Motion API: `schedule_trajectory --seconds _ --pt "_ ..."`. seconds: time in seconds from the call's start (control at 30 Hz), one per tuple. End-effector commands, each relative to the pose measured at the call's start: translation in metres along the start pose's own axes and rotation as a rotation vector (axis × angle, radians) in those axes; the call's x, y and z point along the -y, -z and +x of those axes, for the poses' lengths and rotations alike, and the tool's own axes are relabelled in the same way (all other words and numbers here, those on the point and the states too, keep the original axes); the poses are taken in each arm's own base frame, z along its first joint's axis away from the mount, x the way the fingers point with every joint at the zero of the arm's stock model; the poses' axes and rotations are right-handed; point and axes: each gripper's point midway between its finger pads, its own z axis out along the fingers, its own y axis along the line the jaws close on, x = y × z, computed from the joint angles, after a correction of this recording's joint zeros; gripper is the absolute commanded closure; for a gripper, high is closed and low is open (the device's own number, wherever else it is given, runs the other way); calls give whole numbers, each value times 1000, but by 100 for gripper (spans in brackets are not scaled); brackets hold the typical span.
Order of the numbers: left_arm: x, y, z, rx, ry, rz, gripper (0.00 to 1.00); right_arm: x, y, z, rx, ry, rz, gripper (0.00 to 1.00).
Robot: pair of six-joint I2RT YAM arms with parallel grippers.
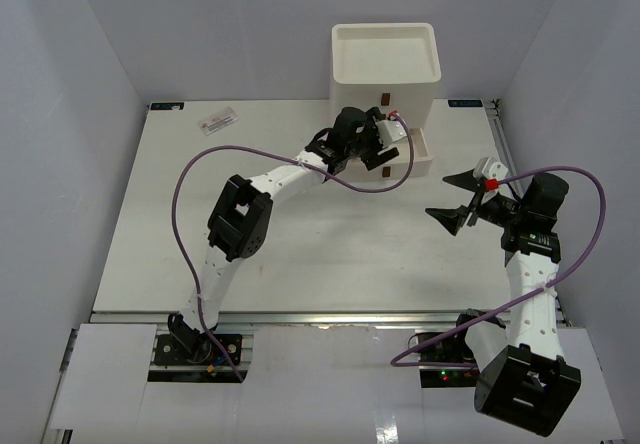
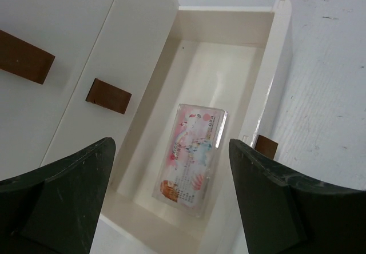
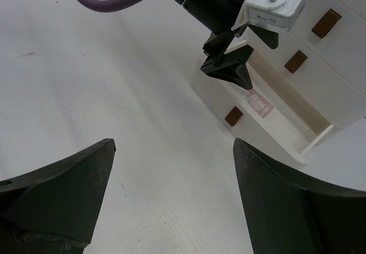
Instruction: Organize the makeup
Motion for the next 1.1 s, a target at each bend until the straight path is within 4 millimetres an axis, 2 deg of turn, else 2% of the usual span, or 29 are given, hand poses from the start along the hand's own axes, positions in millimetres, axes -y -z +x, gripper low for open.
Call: schedule_trajectory --seconds 0.0,0.1,0.17,0.23,0.33,0.4,0.47,0.5,0.57,0.63,0.73,0.8,0.83,0.87,1.07 --pt "-23 36 -64 105 13 -28 8 1 2 -3 10 27 1 10" --pt "-28 54 -73 113 49 -43 8 1 2 -2 10 25 2 10" --pt "-36 67 -71 111 99 -62 8 1 2 -2 10 24 1 10" --pt "-56 92 -61 107 226 -95 9 1 2 -2 12 23 -2 10" --pt "-90 125 -32 100 480 -130 15 0 2 -2 15 18 -8 10" --pt "-132 159 16 74 787 -202 19 0 1 -2 16 14 -11 10" --pt "-162 192 67 49 1024 -267 21 -1 1 -2 18 15 -13 10" --pt "-179 214 108 30 1177 -324 21 -1 1 -2 18 13 -14 10" --pt "-192 238 153 20 1342 -371 19 -1 1 -2 18 12 -13 10" --pt "-212 274 204 22 1463 -454 2 -1 1 -2 18 12 -11 10" --pt "-218 287 242 -15 1476 -494 2 -1 1 -2 18 9 -12 10" --pt "-228 289 257 -47 1404 -514 2 -1 1 -1 18 7 -13 10" --pt "-226 289 261 -66 1397 -514 2 -1 1 -1 18 7 -13 10" --pt "-232 287 273 -104 1327 -526 2 -1 1 -1 18 5 -13 10" --pt "-271 290 290 -156 1082 -609 2 0 0 1 18 -8 -18 10"
